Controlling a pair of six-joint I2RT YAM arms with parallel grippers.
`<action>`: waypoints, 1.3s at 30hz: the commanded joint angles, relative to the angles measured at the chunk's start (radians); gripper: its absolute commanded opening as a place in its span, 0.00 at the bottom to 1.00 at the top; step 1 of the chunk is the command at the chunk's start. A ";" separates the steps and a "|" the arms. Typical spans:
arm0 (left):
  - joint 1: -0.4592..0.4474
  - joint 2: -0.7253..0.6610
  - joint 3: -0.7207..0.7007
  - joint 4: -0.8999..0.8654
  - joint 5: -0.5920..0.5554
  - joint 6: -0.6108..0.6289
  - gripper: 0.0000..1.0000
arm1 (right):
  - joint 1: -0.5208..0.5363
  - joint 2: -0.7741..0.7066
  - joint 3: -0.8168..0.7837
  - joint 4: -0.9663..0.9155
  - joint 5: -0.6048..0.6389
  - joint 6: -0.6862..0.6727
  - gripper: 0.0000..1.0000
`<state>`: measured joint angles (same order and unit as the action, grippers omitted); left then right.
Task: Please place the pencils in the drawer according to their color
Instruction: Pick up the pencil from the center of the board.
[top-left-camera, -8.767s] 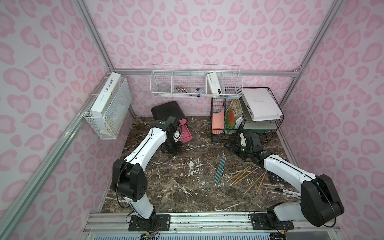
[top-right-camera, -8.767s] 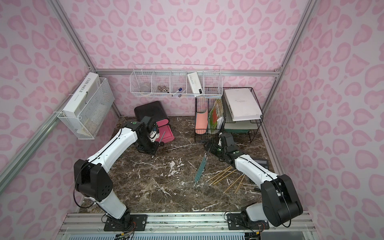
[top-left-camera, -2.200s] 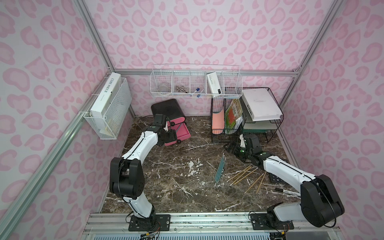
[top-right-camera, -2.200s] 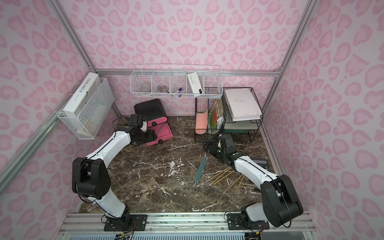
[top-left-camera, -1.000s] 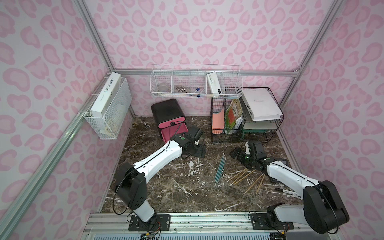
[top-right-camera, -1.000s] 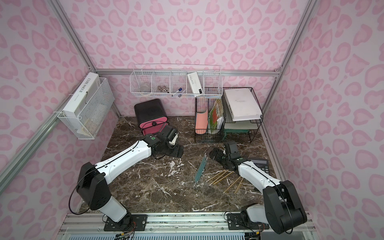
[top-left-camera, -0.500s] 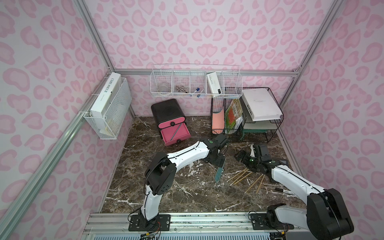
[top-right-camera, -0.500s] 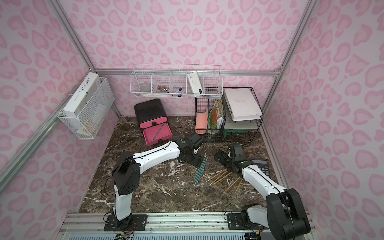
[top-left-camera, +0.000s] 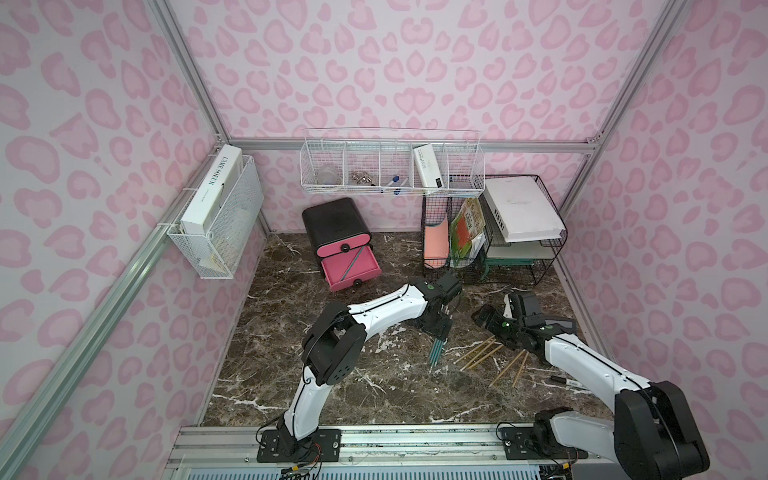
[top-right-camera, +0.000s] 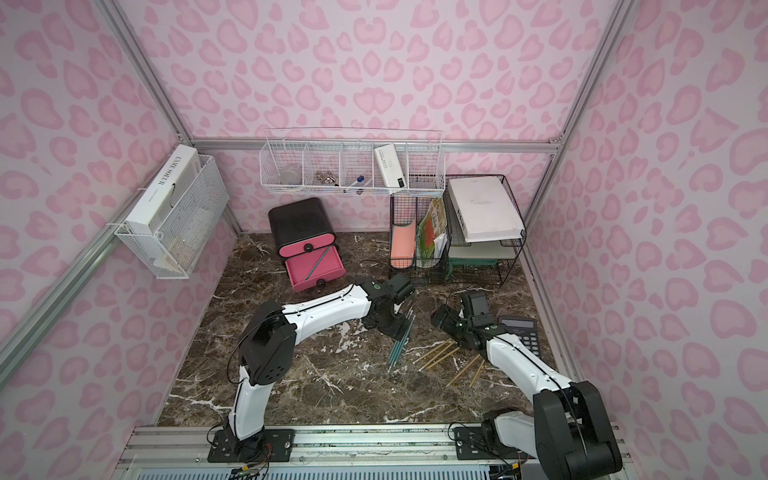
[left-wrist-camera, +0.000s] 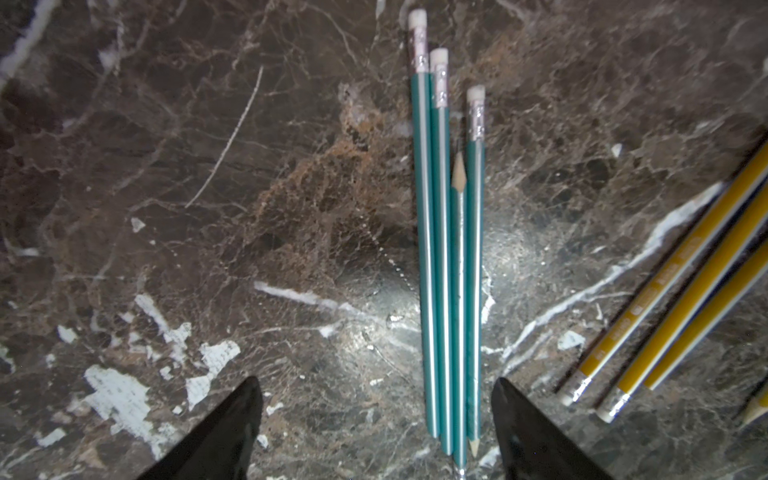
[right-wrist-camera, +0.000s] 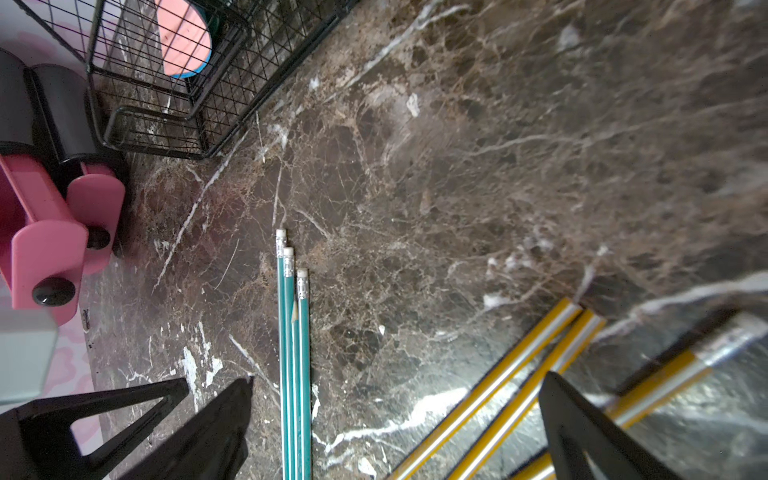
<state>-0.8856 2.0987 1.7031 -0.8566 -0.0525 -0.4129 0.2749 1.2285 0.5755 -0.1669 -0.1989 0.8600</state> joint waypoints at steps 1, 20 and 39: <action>-0.001 0.023 0.023 -0.016 -0.035 0.010 0.86 | 0.001 0.005 0.001 0.007 -0.009 -0.003 0.99; 0.030 0.133 0.112 0.001 -0.079 0.042 0.85 | 0.001 -0.003 0.009 0.006 -0.005 -0.006 0.99; 0.031 0.119 0.063 0.051 -0.036 0.020 0.83 | 0.001 0.019 0.024 0.017 -0.015 -0.007 0.99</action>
<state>-0.8547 2.2253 1.7664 -0.8051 -0.0925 -0.3882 0.2749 1.2457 0.5892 -0.1581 -0.2070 0.8597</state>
